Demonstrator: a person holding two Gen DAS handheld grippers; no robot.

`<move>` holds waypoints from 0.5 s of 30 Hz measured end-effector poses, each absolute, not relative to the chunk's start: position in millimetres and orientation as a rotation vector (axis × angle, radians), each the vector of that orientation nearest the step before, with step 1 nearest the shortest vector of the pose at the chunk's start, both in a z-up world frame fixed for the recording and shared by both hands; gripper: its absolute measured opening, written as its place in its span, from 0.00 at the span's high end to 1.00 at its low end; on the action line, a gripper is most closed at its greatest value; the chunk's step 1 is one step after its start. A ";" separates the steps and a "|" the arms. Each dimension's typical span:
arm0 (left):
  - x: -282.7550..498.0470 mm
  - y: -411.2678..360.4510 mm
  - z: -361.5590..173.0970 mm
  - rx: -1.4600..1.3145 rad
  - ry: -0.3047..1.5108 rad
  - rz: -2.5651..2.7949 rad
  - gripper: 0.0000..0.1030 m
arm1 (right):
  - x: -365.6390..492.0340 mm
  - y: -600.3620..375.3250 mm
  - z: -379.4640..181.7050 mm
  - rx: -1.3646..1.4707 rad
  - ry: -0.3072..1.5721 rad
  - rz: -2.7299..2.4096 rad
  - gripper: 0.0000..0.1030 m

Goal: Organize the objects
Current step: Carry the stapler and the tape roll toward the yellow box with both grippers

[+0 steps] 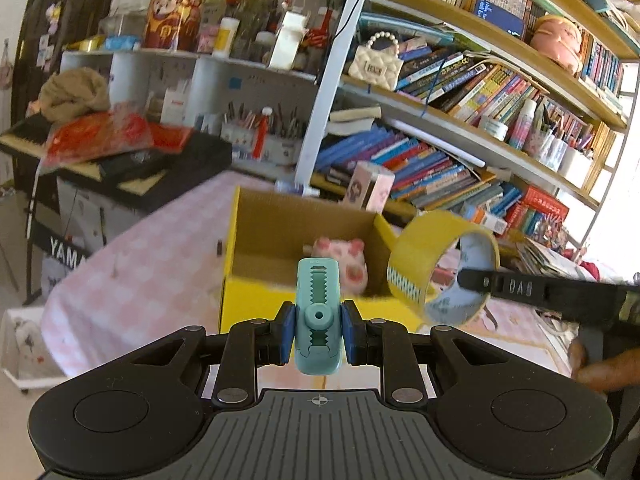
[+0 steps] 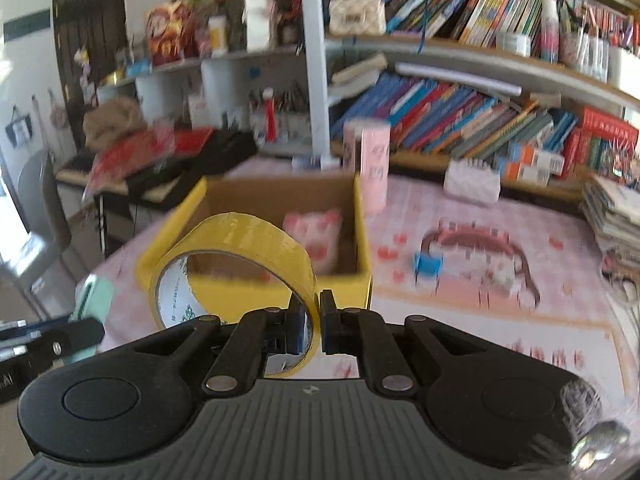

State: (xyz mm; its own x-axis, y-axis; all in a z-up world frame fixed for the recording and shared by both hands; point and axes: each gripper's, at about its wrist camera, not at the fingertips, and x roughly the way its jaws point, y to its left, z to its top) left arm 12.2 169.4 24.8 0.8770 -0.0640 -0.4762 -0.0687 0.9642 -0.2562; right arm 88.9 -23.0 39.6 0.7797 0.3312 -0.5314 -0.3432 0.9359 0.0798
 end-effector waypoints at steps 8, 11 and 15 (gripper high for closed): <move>84.3 166.2 26.7 -0.225 0.511 0.033 0.78 | 168.3 -6.7 52.0 -0.011 0.547 0.412 0.93; 111.8 165.5 18.5 -0.211 0.560 0.053 0.78 | 196.2 1.8 47.3 -0.013 0.565 0.439 0.92; 140.7 163.1 4.1 -0.192 0.622 0.072 0.78 | 229.2 17.3 36.6 -0.047 0.598 0.475 0.92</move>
State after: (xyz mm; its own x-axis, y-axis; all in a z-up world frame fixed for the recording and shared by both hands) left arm 140.7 163.1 4.1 0.8107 0.0090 -0.5854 -0.1245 0.9797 -0.1574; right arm 229.2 17.3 36.6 0.7224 0.4163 -0.5521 -0.4432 0.8916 0.0924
